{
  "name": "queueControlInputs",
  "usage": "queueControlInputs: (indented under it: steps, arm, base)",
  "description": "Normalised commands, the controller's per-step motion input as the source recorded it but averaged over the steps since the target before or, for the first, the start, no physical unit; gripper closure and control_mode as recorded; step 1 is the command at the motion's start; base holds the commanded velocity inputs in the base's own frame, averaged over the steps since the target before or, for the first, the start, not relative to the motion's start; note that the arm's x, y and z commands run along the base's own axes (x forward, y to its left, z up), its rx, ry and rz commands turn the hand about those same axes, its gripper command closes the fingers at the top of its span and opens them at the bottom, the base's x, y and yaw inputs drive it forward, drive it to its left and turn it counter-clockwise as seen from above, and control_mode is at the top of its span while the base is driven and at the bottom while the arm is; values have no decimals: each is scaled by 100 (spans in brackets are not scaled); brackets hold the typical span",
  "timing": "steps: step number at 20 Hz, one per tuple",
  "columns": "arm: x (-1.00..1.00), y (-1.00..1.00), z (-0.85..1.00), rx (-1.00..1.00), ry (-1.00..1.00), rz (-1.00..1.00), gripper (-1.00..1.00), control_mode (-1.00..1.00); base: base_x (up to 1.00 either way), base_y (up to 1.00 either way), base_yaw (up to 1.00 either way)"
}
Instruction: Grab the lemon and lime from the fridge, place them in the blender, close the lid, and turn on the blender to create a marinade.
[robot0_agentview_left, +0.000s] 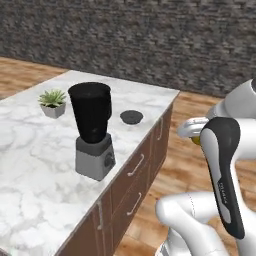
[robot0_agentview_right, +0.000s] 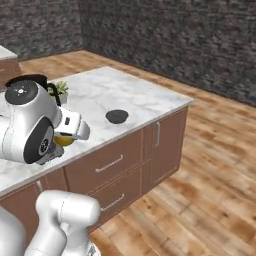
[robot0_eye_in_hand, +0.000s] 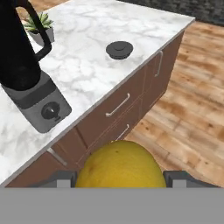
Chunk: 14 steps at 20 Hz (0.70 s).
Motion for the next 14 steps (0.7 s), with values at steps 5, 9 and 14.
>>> queueControlInputs:
  steps: [5,9,14]
  arm:
    - [0,0,0,0,0,0,100,100]
    - [0,0,0,0,0,0,100,100]
    - [0,0,0,0,0,0,100,100]
  base:
    - [44,-30,61]
    - [32,-42,58]
    - [28,-47,55]
